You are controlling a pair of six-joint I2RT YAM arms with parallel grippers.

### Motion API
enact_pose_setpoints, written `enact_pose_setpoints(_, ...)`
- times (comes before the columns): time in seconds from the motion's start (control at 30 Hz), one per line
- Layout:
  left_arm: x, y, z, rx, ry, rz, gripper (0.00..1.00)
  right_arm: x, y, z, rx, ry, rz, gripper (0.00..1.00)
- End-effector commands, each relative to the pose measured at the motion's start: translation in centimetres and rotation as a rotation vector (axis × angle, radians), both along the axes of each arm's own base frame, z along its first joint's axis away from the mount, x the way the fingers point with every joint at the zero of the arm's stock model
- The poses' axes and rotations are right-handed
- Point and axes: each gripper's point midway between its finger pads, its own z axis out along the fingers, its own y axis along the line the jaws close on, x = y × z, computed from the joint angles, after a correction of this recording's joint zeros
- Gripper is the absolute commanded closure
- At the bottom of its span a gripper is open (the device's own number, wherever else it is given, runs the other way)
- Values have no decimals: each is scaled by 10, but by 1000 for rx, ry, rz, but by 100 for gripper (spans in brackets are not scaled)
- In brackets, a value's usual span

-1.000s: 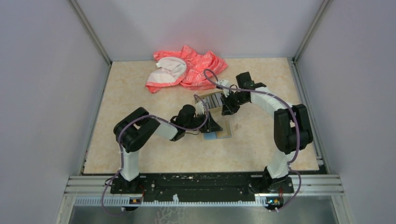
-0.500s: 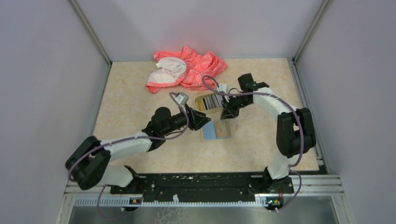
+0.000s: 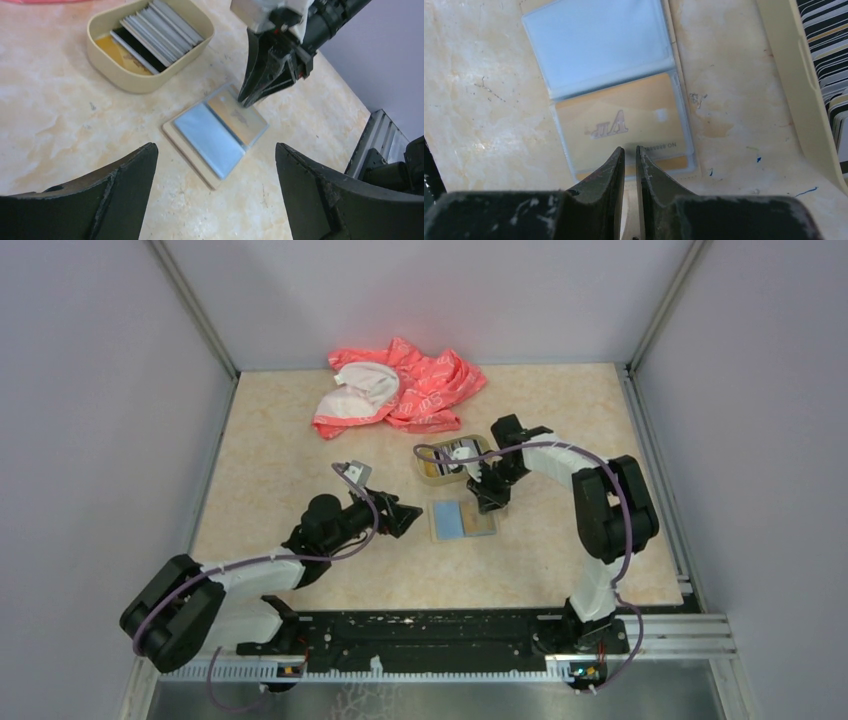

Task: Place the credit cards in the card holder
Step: Insert the credit card into the card holder, then pick up the credit card from the storage box.

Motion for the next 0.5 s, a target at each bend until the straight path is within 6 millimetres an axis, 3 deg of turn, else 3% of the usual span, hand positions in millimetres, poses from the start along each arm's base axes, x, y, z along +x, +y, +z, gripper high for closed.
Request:
enact_pose_setpoints(0.0,-6,-3,0,-72,12,-23,10,16,-14,-7,-101,-48,-25,86)
enact_pose_setpoints(0.17,-10,-15,-8,-86,58,-82,18,14,-19,-13,-131,-34,-20,85)
enact_pose_setpoints(0.27,-8,-19,-10,-100,88,-87,22,15,-17,-5,-117,-34,-24,86)
enact_pose_setpoints(0.37,0,-23,-8,-113,109,-81,25,15,-7,27,-12,-59,-11,85)
enact_pose_setpoints(0.47,10,-30,0,-127,124,-99,27,13,5,79,169,-124,9,83)
